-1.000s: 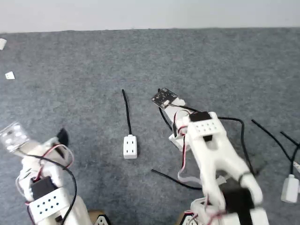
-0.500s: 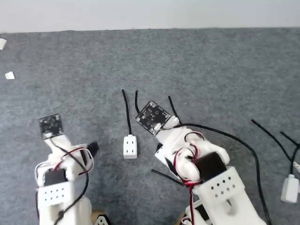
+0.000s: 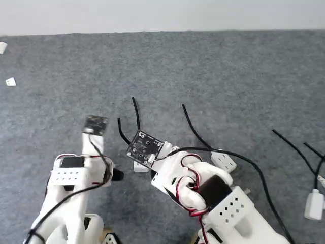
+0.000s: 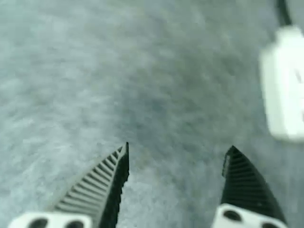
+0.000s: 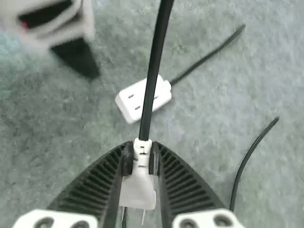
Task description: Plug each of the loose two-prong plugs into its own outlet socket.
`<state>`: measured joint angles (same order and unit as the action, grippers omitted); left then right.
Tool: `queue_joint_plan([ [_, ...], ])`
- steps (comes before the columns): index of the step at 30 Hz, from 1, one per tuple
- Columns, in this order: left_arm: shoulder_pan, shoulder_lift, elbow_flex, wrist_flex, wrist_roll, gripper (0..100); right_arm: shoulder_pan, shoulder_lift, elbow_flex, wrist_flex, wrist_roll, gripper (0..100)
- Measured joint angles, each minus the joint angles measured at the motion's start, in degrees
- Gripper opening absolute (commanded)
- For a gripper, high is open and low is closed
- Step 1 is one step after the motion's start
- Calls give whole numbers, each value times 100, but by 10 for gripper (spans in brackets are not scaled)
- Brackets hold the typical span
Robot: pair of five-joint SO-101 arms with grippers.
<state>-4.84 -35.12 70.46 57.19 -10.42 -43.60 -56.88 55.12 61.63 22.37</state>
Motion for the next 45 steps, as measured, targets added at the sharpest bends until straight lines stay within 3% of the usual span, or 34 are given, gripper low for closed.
queue_joint_plan([
  [7, 659, -1029, 378, 369, -1055, 299, 9, 0, 158, -431, 0, 9],
  [15, 1503, -2163, 800, 738, -1521, 299, 35, 0, 158, -536, 0, 9],
  [36, 2356, -1899, 782, 712, -1574, 299, 0, 9, 167, -800, -387, 9],
  [42, 2347, -1899, 774, 642, -1380, 298, 0, 9, 167, -967, -642, 9],
  [45, 1899, -1837, 791, 431, -1213, 298, 0, 9, 158, -1143, -782, 9],
])
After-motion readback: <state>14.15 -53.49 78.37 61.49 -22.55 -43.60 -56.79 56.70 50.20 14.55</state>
